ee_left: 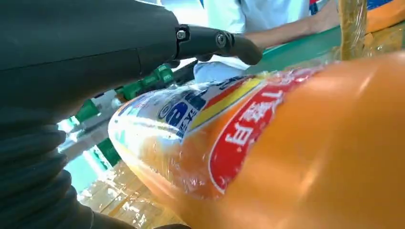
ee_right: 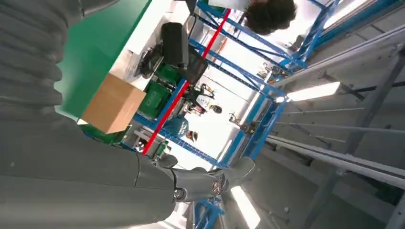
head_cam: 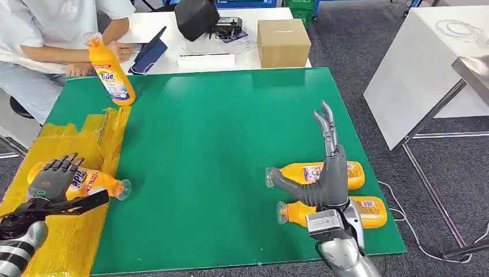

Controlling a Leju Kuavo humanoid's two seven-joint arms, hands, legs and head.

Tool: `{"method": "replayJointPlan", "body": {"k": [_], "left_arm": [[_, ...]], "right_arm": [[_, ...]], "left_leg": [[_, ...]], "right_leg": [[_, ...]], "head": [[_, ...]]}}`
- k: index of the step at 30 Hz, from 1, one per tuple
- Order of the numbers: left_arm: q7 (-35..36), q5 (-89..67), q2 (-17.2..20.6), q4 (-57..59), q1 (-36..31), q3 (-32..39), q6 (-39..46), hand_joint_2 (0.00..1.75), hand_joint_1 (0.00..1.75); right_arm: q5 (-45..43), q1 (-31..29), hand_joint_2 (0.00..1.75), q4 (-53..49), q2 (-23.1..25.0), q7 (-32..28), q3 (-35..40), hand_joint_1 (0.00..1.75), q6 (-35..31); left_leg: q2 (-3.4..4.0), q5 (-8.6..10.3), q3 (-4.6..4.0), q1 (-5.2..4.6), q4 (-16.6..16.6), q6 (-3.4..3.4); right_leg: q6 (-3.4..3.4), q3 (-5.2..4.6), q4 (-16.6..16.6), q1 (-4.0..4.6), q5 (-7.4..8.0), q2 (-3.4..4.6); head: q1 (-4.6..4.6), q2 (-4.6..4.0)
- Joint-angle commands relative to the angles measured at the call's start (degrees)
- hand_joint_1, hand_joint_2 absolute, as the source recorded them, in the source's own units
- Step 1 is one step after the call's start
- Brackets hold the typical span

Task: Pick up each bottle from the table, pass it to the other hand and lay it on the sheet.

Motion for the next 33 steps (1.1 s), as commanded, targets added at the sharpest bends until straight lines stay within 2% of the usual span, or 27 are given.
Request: {"method": "replayJointPlan", "body": {"k": [1, 4, 6, 9, 11, 13, 25, 27, 30, 33], "left_arm": [[-0.27, 0.45, -0.48, 1.16, 0.28, -2.45, -0.46, 1.75, 0.00], [-4.77, 8.52, -2.55, -3.62, 3.30, 2.36, 2.90, 1.75, 0.00], [-8.10, 17.02, -4.18, -12.53, 7.81, 7.78, 3.80, 1.75, 0.00], [-10.85, 25.06, -5.25, -26.48, 13.93, 14.76, 0.84, 1.75, 0.00], [-12.71, 28.21, -5.88, -32.63, 16.64, 18.43, -1.24, 1.75, 0.00], [-13.15, 30.42, -8.13, -36.08, 17.49, 21.76, -1.58, 1.75, 0.00], [-10.92, 29.30, -11.65, -39.03, 16.97, 23.28, 1.58, 1.75, 0.00], [-12.25, 30.66, -12.85, -40.76, 17.67, 22.99, 1.77, 1.75, 0.00], [-14.57, 37.23, -15.90, -43.96, 19.52, 22.33, -2.02, 1.75, 0.00], [-14.37, 37.20, -16.55, -44.64, 20.06, 21.91, -1.79, 1.75, 0.00]], "right_arm": [[-0.13, -1.49, 1.75, 2.34, -0.18, 0.23, -1.23, 0.00, 0.17], [0.05, -1.34, 1.75, 2.33, -0.42, 0.23, -1.23, 0.00, 0.07], [0.54, -0.74, 1.75, 2.08, -0.64, 0.32, -1.50, 0.00, -0.24], [1.80, 0.46, 1.75, 1.45, -1.10, 0.76, -2.25, 0.00, -0.68], [2.32, 1.09, 1.75, 1.21, -1.33, 1.15, -3.10, 0.00, -0.86], [2.56, 1.83, 1.75, 0.90, -1.27, 1.40, -4.30, 0.00, -1.20], [4.38, 3.54, 1.75, -0.28, -1.22, 2.58, -7.46, 0.00, -0.97], [6.63, 3.28, 1.75, 0.53, -1.68, 4.07, -7.74, 0.00, -0.38], [13.21, 1.72, 1.75, 3.44, -4.29, 9.59, -7.42, 0.00, 2.32], [13.18, 1.30, 1.75, 4.37, -4.36, 9.48, -7.87, 0.00, 2.24]], "left_leg": [[0.05, -0.02, 0.10, 0.01, -0.04, 0.02], [0.08, -0.04, 0.14, 0.01, -0.06, 0.03], [0.12, -0.06, 0.21, 0.02, -0.09, 0.05], [0.13, -0.10, 0.08, 0.05, 0.00, 0.06], [0.09, -0.14, 0.09, 0.09, 0.04, 0.06], [0.11, -0.08, 0.01, 0.04, 0.01, 0.04], [0.00, -0.05, 0.00, 0.03, -0.02, 0.04], [-0.02, -0.09, 0.07, 0.04, -0.02, 0.06], [0.03, -0.09, 0.10, 0.02, -0.05, 0.08], [0.04, -0.03, -0.01, -0.05, -0.04, 0.04]], "right_leg": [[-0.03, 0.11, -0.07, 0.03, -0.01, 0.00], [-0.03, 0.15, -0.09, 0.03, -0.01, 0.01], [-0.04, 0.23, -0.15, 0.04, -0.01, 0.04], [-0.01, 0.12, -0.12, 0.08, -0.04, 0.02], [-0.02, 0.14, -0.12, 0.11, -0.08, -0.04], [-0.02, 0.00, -0.10, 0.05, -0.05, 0.01], [-0.03, 0.03, -0.11, 0.03, -0.04, -0.07], [-0.03, 0.13, -0.15, 0.05, -0.07, -0.10], [-0.01, 0.16, -0.19, 0.03, -0.05, -0.05], [0.00, 0.02, -0.13, -0.03, -0.01, 0.00]], "head": [[0.00, 0.00], [0.00, 0.00], [0.00, 0.00], [0.00, 0.00], [0.02, 0.00], [0.04, 0.00], [0.00, 0.00], [0.00, 0.00], [0.00, 0.00], [0.00, 0.00]]}}
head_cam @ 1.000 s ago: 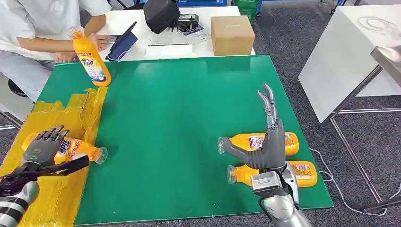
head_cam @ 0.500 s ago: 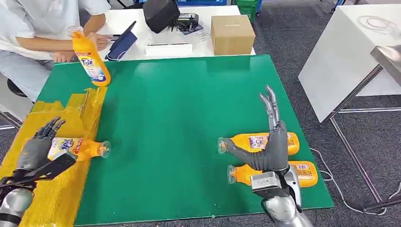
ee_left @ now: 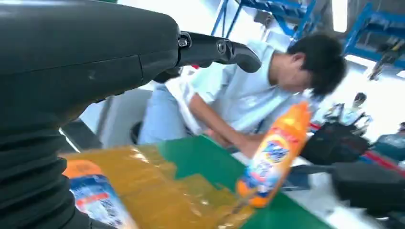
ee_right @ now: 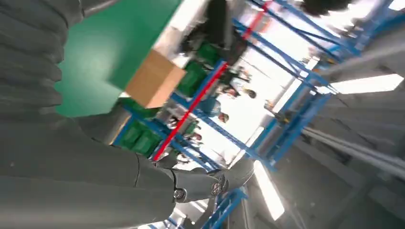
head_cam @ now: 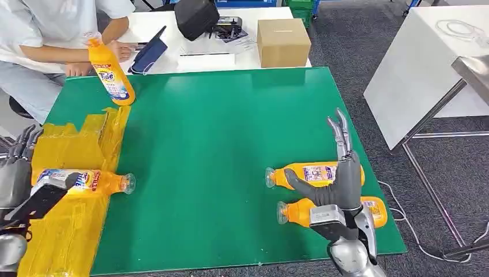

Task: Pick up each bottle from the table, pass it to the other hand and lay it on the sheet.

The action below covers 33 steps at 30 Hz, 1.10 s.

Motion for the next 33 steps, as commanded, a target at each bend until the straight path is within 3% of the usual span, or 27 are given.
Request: {"method": "replayJointPlan", "body": {"k": [1, 5, 9, 20, 33], "left_arm": [[-1.10, 4.10, -7.59, -4.75, 1.71, 0.43, -2.14, 1.75, 0.00], [-2.66, 12.80, -12.15, -5.17, 1.62, -1.73, -10.44, 1.75, 0.00], [-2.40, 13.50, -13.43, -2.91, 0.23, -8.19, -12.11, 1.75, 0.00], [-2.26, 19.18, -14.80, 0.83, -2.41, -12.42, -15.00, 1.75, 0.00], [-2.54, 21.81, -13.50, 3.21, -5.80, -13.56, -14.90, 1.75, 0.00]], "right_arm": [[4.06, -2.52, 1.75, 4.68, -3.18, 3.49, -2.12, 0.00, 1.71], [12.63, -6.50, 1.75, 10.78, -10.60, 12.78, -0.12, 0.00, 11.82], [14.29, -10.49, 1.75, 18.16, -15.83, 13.38, 1.43, 0.00, 17.61], [13.56, -17.92, 1.75, 29.03, -18.60, 14.91, 3.87, 0.00, 22.20], [10.22, -26.07, 1.75, 43.02, -19.20, 12.74, 9.17, 0.00, 27.71]], "left_leg": [[0.00, -0.04, 0.16, -0.01, -0.05, 0.05], [-0.01, -0.01, 0.11, -0.05, -0.06, 0.04], [-0.15, 0.03, 0.21, -0.07, -0.09, 0.11], [-0.10, -0.01, 0.22, -0.16, 0.00, 0.08], [-0.05, 0.05, 0.09, -0.24, 0.02, 0.12]], "right_leg": [[-0.01, 0.22, -0.13, 0.00, -0.01, -0.06], [-0.01, 0.17, -0.12, -0.03, 0.01, -0.05], [0.03, 0.34, -0.24, -0.05, 0.04, -0.21], [0.02, 0.33, -0.16, -0.13, 0.06, -0.14], [0.08, 0.14, -0.07, -0.19, 0.10, -0.07]], "head": [[0.00, 0.00], [-0.02, 0.00], [-0.02, 0.00], [-0.02, 0.00], [-0.02, 0.00]]}}
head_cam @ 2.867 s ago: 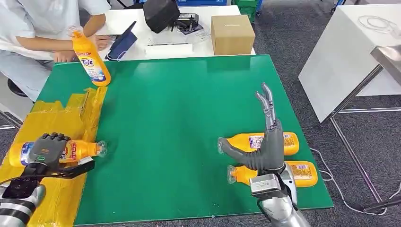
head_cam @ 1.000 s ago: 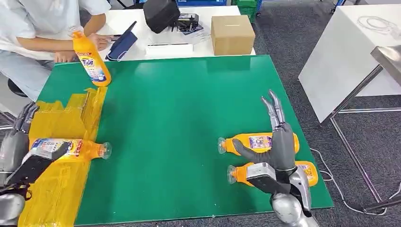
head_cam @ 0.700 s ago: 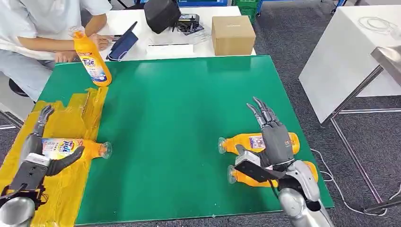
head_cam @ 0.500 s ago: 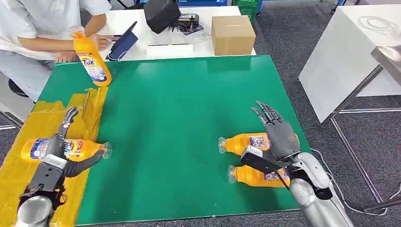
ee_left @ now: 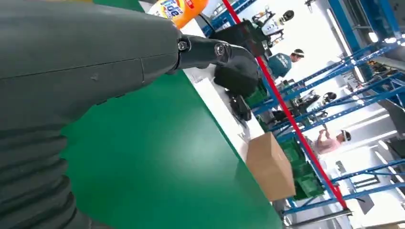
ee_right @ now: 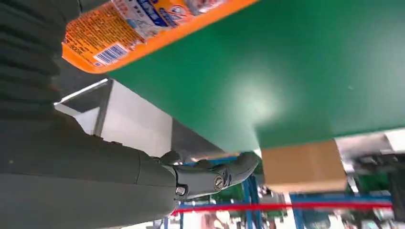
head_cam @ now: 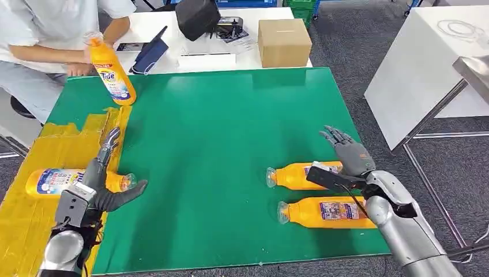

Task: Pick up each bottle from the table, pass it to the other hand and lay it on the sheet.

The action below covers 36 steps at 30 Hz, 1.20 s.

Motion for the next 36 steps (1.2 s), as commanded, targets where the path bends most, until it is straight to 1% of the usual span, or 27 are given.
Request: {"method": "replayJointPlan", "body": {"k": [1, 5, 9, 14, 17, 19, 20, 22, 23, 27, 29, 32, 33, 34, 36], "left_arm": [[-0.09, 1.53, -0.04, 5.19, -4.27, -1.43, 0.28, 1.75, 0.00], [-0.17, 1.55, 0.20, 5.22, -4.49, -1.64, 0.33, 1.75, 0.00], [-0.60, 2.29, 0.27, 5.84, -5.38, -1.41, 0.88, 1.75, 0.00], [-0.60, 2.29, 0.26, 5.91, -5.49, -1.44, 0.88, 1.75, 0.00], [-0.80, 2.64, 0.35, 6.77, -6.02, -1.90, 0.92, 1.75, 0.00], [-0.89, 3.14, 0.42, 7.39, -6.46, -2.23, 0.95, 1.75, 0.00], [-0.88, 3.48, 0.53, 7.74, -6.69, -2.44, 0.91, 1.75, 0.00], [-0.88, 3.48, 0.53, 7.74, -6.69, -2.44, 0.91, 1.75, 0.00], [-0.87, 3.58, 0.57, 7.75, -6.69, -2.49, 0.95, 1.75, 0.00], [-0.81, 4.33, 0.62, 8.33, -7.08, -2.31, 1.27, 1.75, 0.00], [-0.81, 4.35, 0.64, 8.33, -7.08, -2.37, 1.27, 1.75, 0.00], [-0.81, 4.35, 0.63, 8.33, -7.06, -2.38, 1.27, 1.75, 0.00], [-0.80, 4.36, 0.56, 8.01, -6.84, -2.38, 1.28, 1.75, 0.00], [-0.76, 4.38, 0.50, 7.95, -6.78, -2.35, 1.29, 1.75, 0.00], [-0.63, 4.41, 0.36, 7.93, -6.72, -2.27, 1.35, 1.75, 0.00]], "right_arm": [[-1.47, -8.03, 1.75, 13.86, -0.57, -1.51, 6.74, 0.00, 2.77], [-1.76, -8.77, 1.75, 14.84, -0.95, -1.60, 7.81, 0.00, 3.57], [-3.64, -10.55, 1.75, 17.24, -2.11, -2.71, 10.67, 0.00, 6.35], [-3.74, -10.64, 1.75, 17.36, -2.25, -2.75, 10.72, 0.00, 6.42], [-6.28, -11.64, 1.75, 18.39, -3.51, -3.57, 12.12, 0.00, 8.24], [-7.13, -12.52, 1.75, 19.33, -4.55, -3.69, 13.65, 0.00, 8.80], [-7.60, -12.91, 1.75, 19.76, -5.23, -3.74, 14.59, 0.00, 9.06], [-7.60, -12.91, 1.75, 19.76, -5.23, -3.74, 14.59, 0.00, 9.06], [-7.77, -12.98, 1.75, 19.86, -5.55, -3.81, 14.92, 0.00, 9.18], [-8.96, -13.68, 1.75, 20.28, -8.08, -3.93, 17.37, 0.00, 10.67], [-8.89, -13.85, 1.75, 20.73, -8.20, -3.29, 17.90, 0.00, 10.22], [-8.89, -13.75, 1.75, 20.78, -8.20, -3.30, 17.94, 0.00, 10.22], [-7.56, -14.05, 1.75, 21.44, -8.10, -1.26, 18.74, 0.00, 9.48], [-6.56, -14.17, 1.75, 21.85, -8.17, -0.05, 19.30, 0.00, 9.24], [-5.01, -14.37, 1.75, 22.02, -8.70, 0.90, 20.24, 0.00, 9.34]], "left_leg": [[0.09, -0.05, 0.19, 0.08, -0.02, -0.02], [0.03, -0.03, 0.12, 0.03, -0.02, -0.01], [0.08, -0.06, 0.16, 0.07, 0.01, 0.00], [0.04, -0.03, 0.12, 0.05, 0.00, 0.00], [0.06, -0.06, 0.18, 0.08, 0.00, -0.01], [0.02, -0.02, 0.08, 0.02, -0.01, 0.00], [0.08, -0.10, 0.22, 0.10, 0.01, -0.01], [0.08, -0.10, 0.22, 0.10, 0.01, -0.01], [-0.01, -0.02, 0.10, 0.01, 0.00, 0.00], [-0.04, -0.02, 0.09, 0.02, 0.01, 0.00], [-0.04, -0.08, 0.18, 0.07, 0.05, 0.00], [0.03, -0.05, 0.14, 0.05, 0.01, 0.00], [0.01, -0.02, 0.08, 0.01, 0.00, 0.00], [0.08, -0.09, 0.21, 0.09, 0.02, -0.01], [0.09, -0.06, 0.18, 0.06, 0.00, -0.01]], "right_leg": [[-0.10, 0.21, -0.09, 0.10, -0.01, 0.01], [-0.05, 0.12, -0.04, 0.04, -0.01, -0.01], [-0.08, 0.18, -0.06, 0.09, -0.02, 0.00], [-0.07, 0.14, -0.05, 0.06, -0.01, -0.03], [-0.11, 0.23, -0.08, 0.11, -0.02, -0.03], [-0.05, 0.10, -0.03, 0.03, -0.01, -0.03], [-0.13, 0.28, -0.09, 0.13, -0.04, -0.04], [-0.13, 0.28, -0.09, 0.13, -0.04, -0.04], [-0.05, 0.12, -0.02, 0.02, -0.03, -0.06], [-0.05, 0.12, -0.03, 0.03, -0.03, -0.09], [-0.09, 0.25, -0.05, 0.10, -0.06, -0.13], [-0.07, 0.17, -0.05, 0.06, -0.02, -0.03], [-0.04, 0.09, -0.03, 0.02, 0.00, -0.02], [-0.11, 0.26, -0.09, 0.11, -0.03, -0.02], [-0.09, 0.20, -0.07, 0.08, -0.02, 0.01]], "head": [[0.04, 0.00], [0.00, 0.00], [0.00, 0.00], [0.02, 0.00], [0.02, 0.00], [0.00, 0.00], [0.02, 0.00], [0.02, 0.00], [0.02, 0.00], [0.02, 0.00], [0.00, 0.00], [0.00, 0.00], [0.00, 0.00], [0.02, 0.00], [0.00, 0.00]]}}
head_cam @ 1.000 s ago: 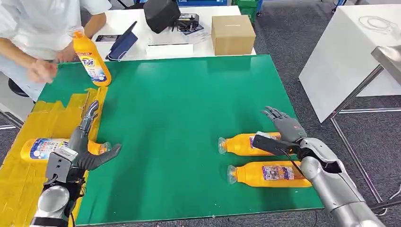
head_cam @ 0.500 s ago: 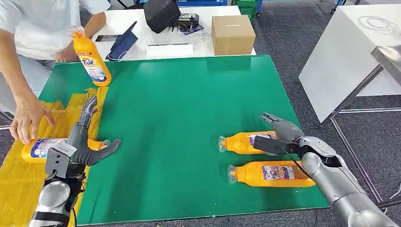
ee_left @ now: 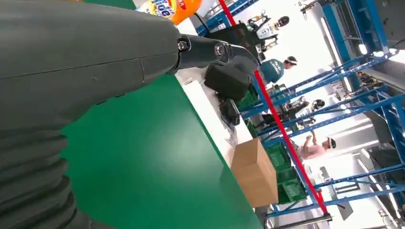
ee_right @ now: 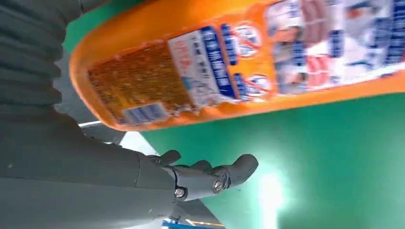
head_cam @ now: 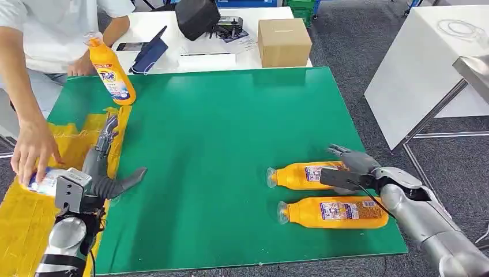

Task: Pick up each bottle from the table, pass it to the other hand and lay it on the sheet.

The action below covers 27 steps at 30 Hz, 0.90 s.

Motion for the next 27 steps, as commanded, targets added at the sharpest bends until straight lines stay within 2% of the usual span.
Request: {"method": "replayJointPlan", "body": {"k": [1, 4, 5, 6, 8, 12, 14, 19, 23, 24, 27], "left_arm": [[0.28, 0.37, 0.28, 3.61, -1.90, -1.34, 0.19, 1.75, 0.00], [0.50, 0.34, 0.29, 3.41, -1.68, -1.23, 0.23, 1.75, 0.00], [0.58, 0.29, 0.32, 3.06, -1.41, -1.09, 0.23, 1.75, 0.00], [0.66, 0.20, 0.29, 2.52, -1.09, -0.89, 0.21, 1.75, 0.00], [0.69, 0.16, 0.29, 2.30, -0.96, -0.87, 0.21, 1.75, 0.00], [1.07, -0.37, 0.08, 1.57, -0.30, -1.19, 0.08, 1.75, 0.00], [1.19, -0.52, -0.05, 1.62, -0.22, -1.32, 0.08, 1.75, 0.00], [1.34, -0.70, -0.14, 1.34, 0.19, -1.19, 0.16, 1.75, 0.00], [1.50, -0.88, -0.37, 1.06, 0.41, -0.77, 0.15, 1.75, 0.00], [1.63, -1.08, -0.43, 0.86, 0.53, -0.78, 0.13, 1.75, 0.00], [1.75, -1.27, -0.53, 0.72, 0.67, -0.89, 0.12, 1.75, 0.00]], "right_arm": [[3.61, -4.19, 1.75, 5.84, -1.05, 4.19, 6.92, 0.00, -0.61], [4.40, -4.14, 1.75, 5.35, -1.32, 4.75, 7.32, 0.00, -1.28], [4.55, -3.75, 1.75, 5.03, -0.63, 5.24, 6.50, 1.34, -2.67], [4.84, -3.47, 1.75, 4.65, 0.08, 5.24, 5.93, 1.68, -3.41], [4.94, -3.44, 1.75, 4.38, 0.33, 5.29, 5.93, 1.71, -3.54], [5.95, -2.19, 1.75, 3.33, 2.18, 5.43, 4.07, 1.55, -6.04], [6.60, -1.76, 1.75, 3.27, 2.87, 5.66, 3.89, 1.54, -7.02], [7.91, -0.86, 1.75, 3.24, 4.42, 6.59, 3.36, 1.57, -9.06], [9.01, -0.01, 1.75, 2.92, 5.74, 6.24, 1.09, 1.71, -10.29], [9.72, 0.26, 1.75, 2.77, 6.31, 6.65, 0.82, 1.66, -11.02], [10.21, 0.55, 1.75, 2.68, 7.04, 7.09, 0.53, 1.68, -11.67]], "left_leg": [[0.06, -0.06, 0.16, 0.05, -0.01, -0.02], [0.03, -0.07, 0.16, 0.05, -0.01, -0.01], [0.04, -0.04, 0.11, 0.01, -0.02, 0.00], [0.12, -0.10, 0.21, 0.05, -0.01, -0.01], [0.15, -0.07, 0.17, 0.05, -0.03, -0.02], [0.18, -0.09, 0.19, 0.06, -0.02, -0.02], [0.08, -0.02, 0.07, 0.02, -0.04, -0.01], [0.16, -0.08, 0.21, 0.09, -0.05, -0.03], [0.09, -0.04, 0.11, 0.05, -0.04, -0.02], [0.17, -0.11, 0.22, 0.09, -0.03, -0.02], [0.10, -0.03, 0.09, 0.03, -0.04, -0.01]], "right_leg": [[-0.09, 0.18, -0.06, 0.06, -0.03, -0.02], [-0.09, 0.19, -0.07, 0.07, -0.04, -0.04], [-0.06, 0.10, -0.04, 0.02, -0.02, 0.00], [-0.10, 0.21, -0.07, 0.07, -0.04, 0.04], [-0.09, 0.16, -0.07, 0.06, -0.02, 0.07], [-0.10, 0.17, -0.07, 0.08, -0.02, 0.10], [-0.04, 0.07, -0.04, 0.03, 0.01, 0.05], [-0.10, 0.21, -0.11, 0.11, -0.01, 0.08], [-0.07, 0.12, -0.07, 0.06, -0.01, 0.04], [-0.11, 0.22, -0.10, 0.11, -0.03, 0.08], [-0.05, 0.08, -0.05, 0.04, 0.00, 0.06]], "head": [[0.00, 0.00], [0.00, 0.00], [0.00, 0.00], [0.00, 0.00], [0.00, 0.00], [0.00, 0.00], [0.02, 0.00], [0.02, 0.00], [0.00, 0.00], [0.00, 0.00], [0.00, 0.00]]}}
